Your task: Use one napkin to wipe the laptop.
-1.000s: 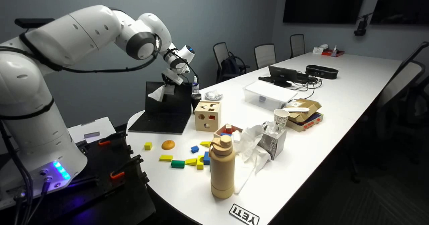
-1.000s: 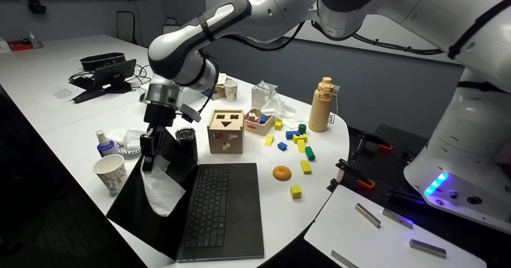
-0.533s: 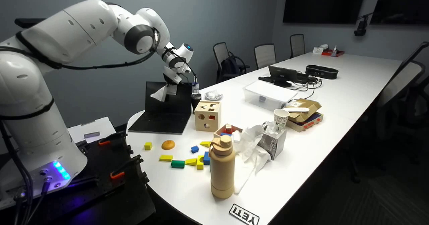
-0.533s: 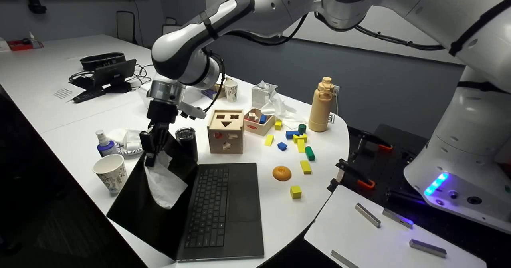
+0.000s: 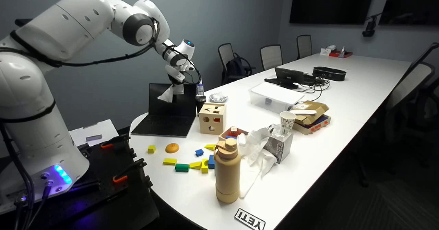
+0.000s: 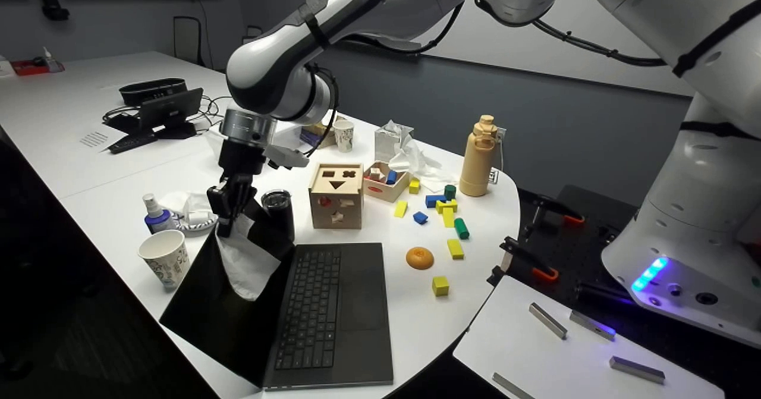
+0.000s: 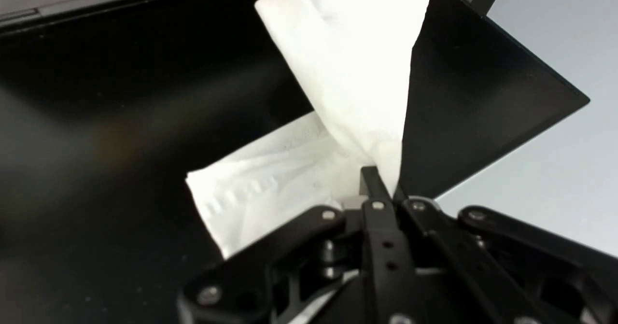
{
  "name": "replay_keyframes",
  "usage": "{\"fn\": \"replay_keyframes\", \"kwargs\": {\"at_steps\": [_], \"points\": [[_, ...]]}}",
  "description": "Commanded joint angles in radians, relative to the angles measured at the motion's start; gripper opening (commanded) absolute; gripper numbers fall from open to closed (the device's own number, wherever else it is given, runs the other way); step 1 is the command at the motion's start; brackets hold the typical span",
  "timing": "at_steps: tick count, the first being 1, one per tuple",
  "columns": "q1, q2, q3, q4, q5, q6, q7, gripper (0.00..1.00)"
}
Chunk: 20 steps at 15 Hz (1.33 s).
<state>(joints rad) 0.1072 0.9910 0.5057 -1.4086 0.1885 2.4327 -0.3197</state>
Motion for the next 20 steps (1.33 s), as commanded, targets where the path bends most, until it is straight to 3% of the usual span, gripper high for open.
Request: {"fn": "replay_keyframes", "kwargs": {"at_steps": [1,10,15,20], "points": [[0.02,-0.061,-0.011,-0.052,0.015,0.022,-0.042,0.0],[-0.067,0.01,0.119,-0.027,0.127,-0.043,-0.282,0.0],[-0.11,0.044,0.143,-0.03,0.213,-0.105,-0.28,0.0],[-0.104,0.017,0.103,-0.068,0.257,-0.072,-0.216,0.0]]}}
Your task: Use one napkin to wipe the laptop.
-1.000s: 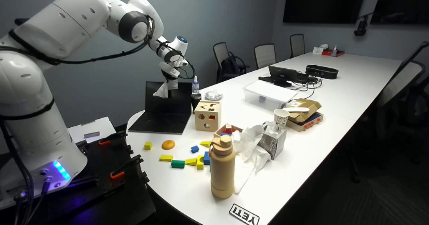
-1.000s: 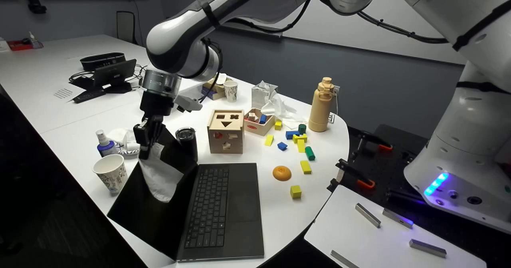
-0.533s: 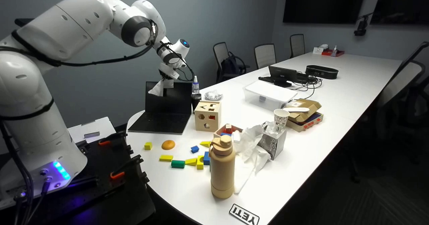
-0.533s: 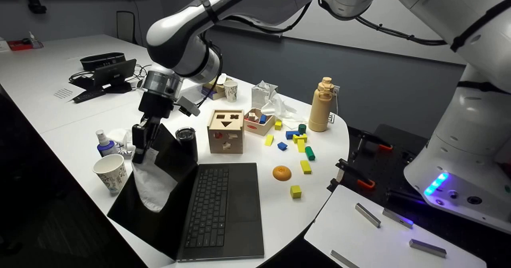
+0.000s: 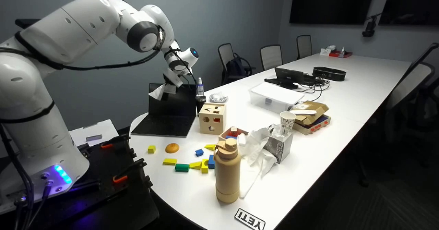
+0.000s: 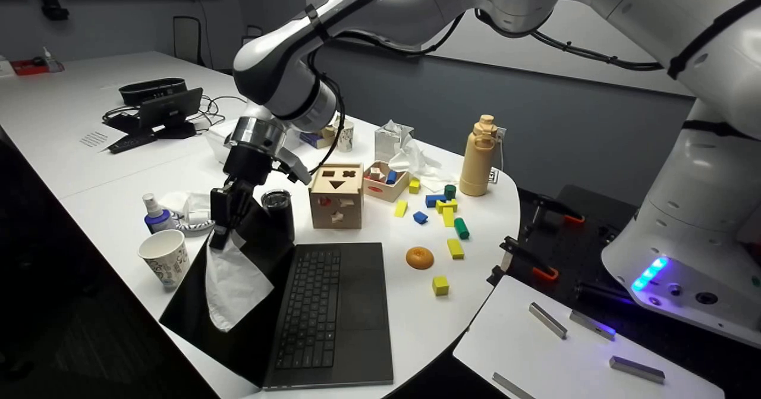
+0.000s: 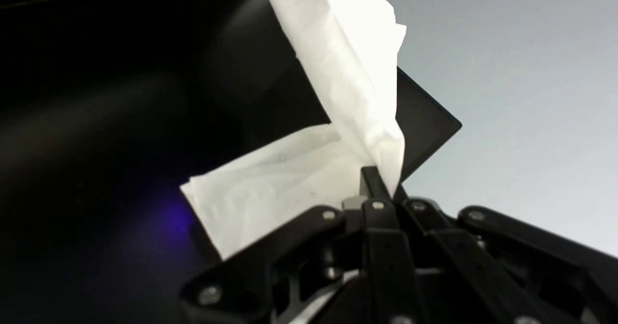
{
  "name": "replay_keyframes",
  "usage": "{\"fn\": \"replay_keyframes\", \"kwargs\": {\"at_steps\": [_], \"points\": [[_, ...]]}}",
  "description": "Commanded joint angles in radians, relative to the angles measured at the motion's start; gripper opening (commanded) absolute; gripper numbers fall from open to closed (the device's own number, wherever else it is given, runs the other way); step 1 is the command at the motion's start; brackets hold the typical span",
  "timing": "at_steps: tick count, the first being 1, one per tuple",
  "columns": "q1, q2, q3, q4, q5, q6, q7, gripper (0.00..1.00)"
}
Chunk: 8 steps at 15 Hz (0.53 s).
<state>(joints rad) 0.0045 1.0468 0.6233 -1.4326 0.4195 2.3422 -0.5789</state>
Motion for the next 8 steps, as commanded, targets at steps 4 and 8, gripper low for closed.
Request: {"fn": "replay_keyframes", "kwargs": {"at_steps": [4,8], "points": [[0.006,-0.066,-0.034,-0.069,0.017,0.054,0.091,0.0],[-0.006,-0.149,-0.03,-0.141,0.019,0.053,0.126,0.0]]}}
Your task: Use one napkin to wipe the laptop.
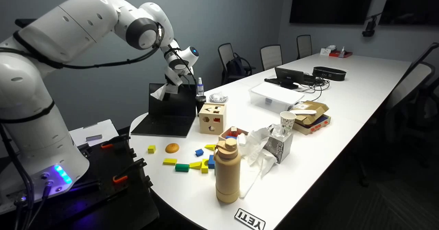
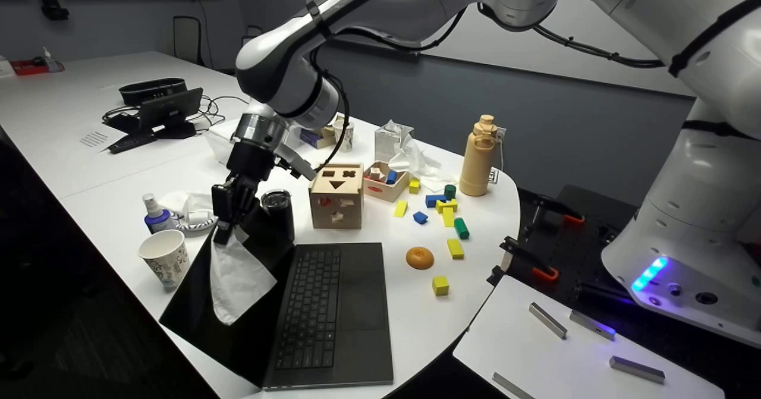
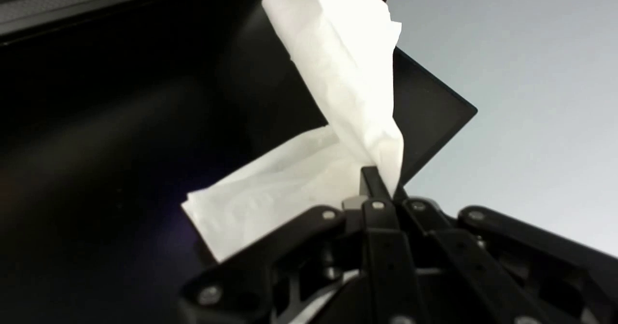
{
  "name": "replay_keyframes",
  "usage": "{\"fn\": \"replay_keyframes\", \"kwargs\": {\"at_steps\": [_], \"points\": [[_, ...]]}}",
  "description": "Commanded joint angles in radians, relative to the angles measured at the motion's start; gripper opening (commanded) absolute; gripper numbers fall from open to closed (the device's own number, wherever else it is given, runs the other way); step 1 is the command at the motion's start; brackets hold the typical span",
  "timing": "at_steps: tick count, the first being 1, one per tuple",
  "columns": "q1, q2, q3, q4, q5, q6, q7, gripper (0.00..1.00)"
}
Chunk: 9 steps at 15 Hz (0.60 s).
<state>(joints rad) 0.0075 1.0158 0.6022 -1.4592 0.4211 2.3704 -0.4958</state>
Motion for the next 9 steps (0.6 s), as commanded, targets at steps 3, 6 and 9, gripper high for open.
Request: {"fn": "replay_keyframes", "kwargs": {"at_steps": [3,6,9], "points": [[-0.027,-0.243,-0.013,-0.214,0.023,0.025,0.073,0.0],[-0.064,-0.394,-0.025,-0.297,-0.019,-0.031,0.133,0.0],[-0.045,-0.541,-0.136,-0.308,-0.049,-0.189,0.151,0.0]]}}
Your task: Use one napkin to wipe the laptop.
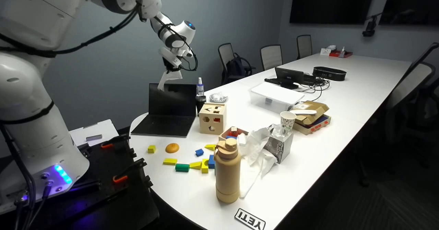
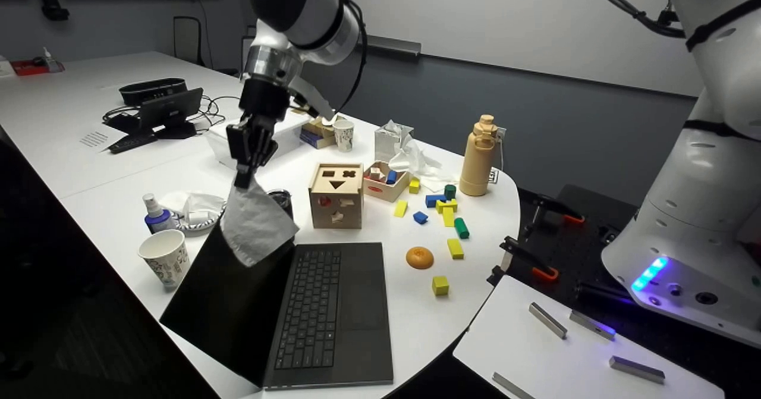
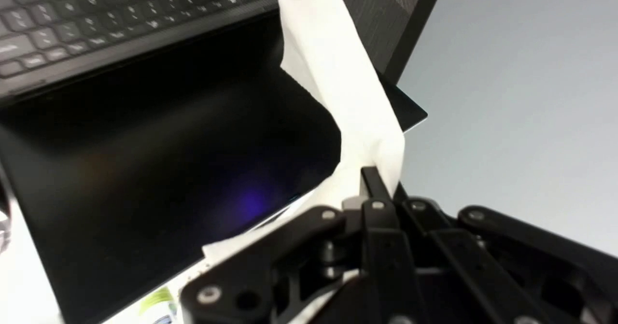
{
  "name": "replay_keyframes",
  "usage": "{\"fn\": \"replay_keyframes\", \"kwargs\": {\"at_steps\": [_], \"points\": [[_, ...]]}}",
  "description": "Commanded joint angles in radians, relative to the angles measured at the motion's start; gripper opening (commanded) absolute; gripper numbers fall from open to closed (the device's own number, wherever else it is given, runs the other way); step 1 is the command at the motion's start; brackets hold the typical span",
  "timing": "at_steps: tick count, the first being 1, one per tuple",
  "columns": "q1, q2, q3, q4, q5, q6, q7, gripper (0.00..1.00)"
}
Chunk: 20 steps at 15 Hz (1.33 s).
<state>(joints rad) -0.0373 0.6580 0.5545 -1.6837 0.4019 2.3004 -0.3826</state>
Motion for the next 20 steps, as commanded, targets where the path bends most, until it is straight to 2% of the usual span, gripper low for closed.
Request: {"fn": "replay_keyframes", "kwargs": {"at_steps": [1,4,7,12,20], "points": [[0.009,-0.228,-0.139,-0.082,-0.055,-0.175,0.042,0.0],[0.016,-0.313,-0.262,-0.068,-0.137,-0.298,0.024,0.0],[0.019,-0.356,-0.366,-0.068,-0.237,-0.341,0.024,0.0],[0.005,-0.351,-0.477,-0.12,-0.363,-0.277,0.031,0.0],[-0.035,-0.292,-0.579,-0.197,-0.443,-0.113,0.058,0.0]]}}
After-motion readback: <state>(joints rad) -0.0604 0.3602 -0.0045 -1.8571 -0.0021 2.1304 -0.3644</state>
